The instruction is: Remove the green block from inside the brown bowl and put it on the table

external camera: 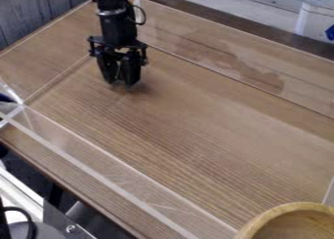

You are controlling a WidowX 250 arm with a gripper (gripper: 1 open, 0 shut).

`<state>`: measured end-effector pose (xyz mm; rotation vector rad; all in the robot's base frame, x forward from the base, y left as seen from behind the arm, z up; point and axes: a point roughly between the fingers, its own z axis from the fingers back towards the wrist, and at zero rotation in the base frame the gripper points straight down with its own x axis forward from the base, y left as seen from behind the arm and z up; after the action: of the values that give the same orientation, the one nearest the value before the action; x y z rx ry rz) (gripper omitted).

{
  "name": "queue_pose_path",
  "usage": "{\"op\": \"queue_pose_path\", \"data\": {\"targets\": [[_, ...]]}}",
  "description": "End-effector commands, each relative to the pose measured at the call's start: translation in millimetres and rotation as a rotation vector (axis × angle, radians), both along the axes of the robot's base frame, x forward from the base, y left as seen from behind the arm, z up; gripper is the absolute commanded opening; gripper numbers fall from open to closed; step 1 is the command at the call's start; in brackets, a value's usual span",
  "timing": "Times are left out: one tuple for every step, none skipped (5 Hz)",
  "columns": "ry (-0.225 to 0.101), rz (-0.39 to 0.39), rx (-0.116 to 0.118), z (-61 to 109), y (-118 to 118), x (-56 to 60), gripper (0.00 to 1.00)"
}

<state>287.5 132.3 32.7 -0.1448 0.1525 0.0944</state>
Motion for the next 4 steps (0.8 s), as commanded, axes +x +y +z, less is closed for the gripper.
{"op": "queue_pose_path", "data": {"targets": [[-0.122, -0.004, 0.02, 51.7, 3.0, 15.6, 1.0], [-0.18, -0.009, 0.01, 88.9, 2.3, 19.4, 1.0], [-0.205, -0.017, 0.01, 115.5, 2.9, 24.7, 1.0], [-0.2, -0.02, 0.035, 97.0, 9.4, 24.8, 0.0]]}}
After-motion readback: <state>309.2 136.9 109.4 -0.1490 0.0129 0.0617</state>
